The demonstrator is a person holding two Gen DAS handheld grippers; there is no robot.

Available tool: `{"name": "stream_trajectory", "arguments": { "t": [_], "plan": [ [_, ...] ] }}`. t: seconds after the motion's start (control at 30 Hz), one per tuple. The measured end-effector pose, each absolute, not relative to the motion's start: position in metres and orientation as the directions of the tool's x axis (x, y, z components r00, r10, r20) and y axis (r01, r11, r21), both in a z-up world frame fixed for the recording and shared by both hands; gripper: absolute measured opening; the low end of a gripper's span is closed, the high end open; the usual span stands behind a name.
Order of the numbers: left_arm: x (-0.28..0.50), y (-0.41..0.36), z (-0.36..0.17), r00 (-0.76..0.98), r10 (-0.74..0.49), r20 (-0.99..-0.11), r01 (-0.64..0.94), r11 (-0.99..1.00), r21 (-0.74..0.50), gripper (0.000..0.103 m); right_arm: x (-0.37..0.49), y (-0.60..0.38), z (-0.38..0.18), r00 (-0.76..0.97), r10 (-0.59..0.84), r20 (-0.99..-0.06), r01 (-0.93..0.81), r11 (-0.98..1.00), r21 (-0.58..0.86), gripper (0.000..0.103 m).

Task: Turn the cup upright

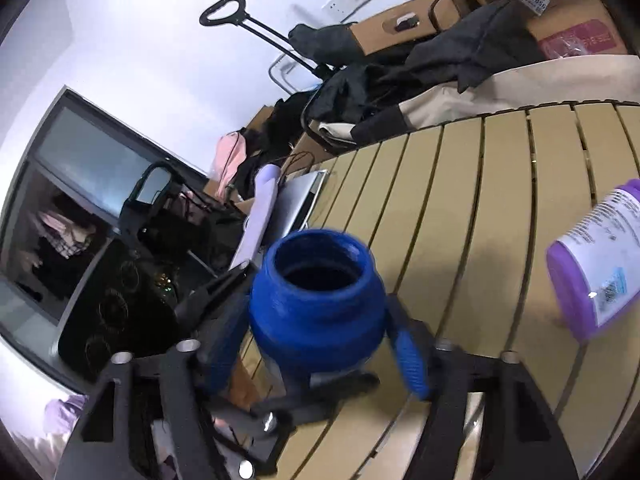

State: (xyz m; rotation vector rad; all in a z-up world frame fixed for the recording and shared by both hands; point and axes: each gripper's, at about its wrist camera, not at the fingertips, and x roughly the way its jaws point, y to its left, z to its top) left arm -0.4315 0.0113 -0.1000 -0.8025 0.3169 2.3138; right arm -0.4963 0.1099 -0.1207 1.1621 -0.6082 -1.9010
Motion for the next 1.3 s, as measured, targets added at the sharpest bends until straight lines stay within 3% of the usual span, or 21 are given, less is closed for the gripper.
{"name": "stream_trajectory", "arguments": {
  "t": [0.17,0.27,0.33,0.4,0.5,0.73,0.93,0.97,1.13,1.23,1.3],
  "plan": [
    [-0.436,-0.001,-0.102,-0.602,0.507,-0.617,-0.625,-0.78,-0.031,0.06,-0.497,0.098,-0.119,-0.268,-0.821,-0.504,0.412,-0.571,0.711,0.068],
    [-0.44,-0.012,-0.108,-0.605,0.463,-0.648,-0.563,-0.824,-0.063,0.088,-0.496,0.092,-0.11,-0.318,-0.789,-0.525,0.446,-0.613,0.652,0.068],
    [-0.434,-0.031,-0.118,-0.604,0.443,-0.662,-0.498,-0.859,-0.121,0.089,-0.491,0.084,-0.103,-0.383,-0.721,-0.577,0.479,-0.689,0.543,0.068],
    [-0.428,-0.047,-0.128,-0.629,0.351,-0.693,-0.391,-0.914,-0.109,0.098,-0.485,0.068,-0.105,-0.445,-0.621,-0.646,0.51,-0.768,0.387,0.068],
    [-0.425,-0.067,-0.14,-0.63,0.29,-0.721,-0.275,-0.951,-0.142,0.098,-0.48,0.04,-0.12,-0.503,-0.481,-0.718,0.535,-0.826,0.179,0.068],
    [-0.413,-0.062,-0.148,-0.683,0.2,-0.703,-0.21,-0.975,-0.074,0.098,-0.471,0.03,-0.132,-0.54,-0.457,-0.706,0.57,-0.816,0.093,0.069],
    [-0.41,-0.061,-0.14,-0.695,0.16,-0.701,-0.174,-0.983,-0.052,0.099,-0.464,0.033,-0.13,-0.513,-0.453,-0.729,0.568,-0.816,0.107,0.075],
    [-0.408,-0.06,-0.136,-0.698,0.158,-0.698,-0.172,-0.984,-0.051,0.098,-0.462,0.038,-0.125,-0.512,-0.472,-0.718,0.563,-0.816,0.135,0.078],
    [-0.387,-0.058,-0.1,-0.742,0.164,-0.65,-0.177,-0.983,-0.046,0.102,-0.441,0.073,-0.093,-0.54,-0.52,-0.662,0.513,-0.827,0.231,0.079],
    [-0.366,-0.054,-0.07,-0.785,0.145,-0.603,-0.177,-0.984,-0.007,0.103,-0.418,0.102,-0.067,-0.593,-0.485,-0.642,0.463,-0.858,0.22,0.082],
    [-0.355,-0.047,-0.055,-0.805,0.13,-0.579,-0.186,-0.982,0.038,0.103,-0.405,0.119,-0.055,-0.639,-0.383,-0.667,0.384,-0.91,0.155,0.083]
  ]
}}
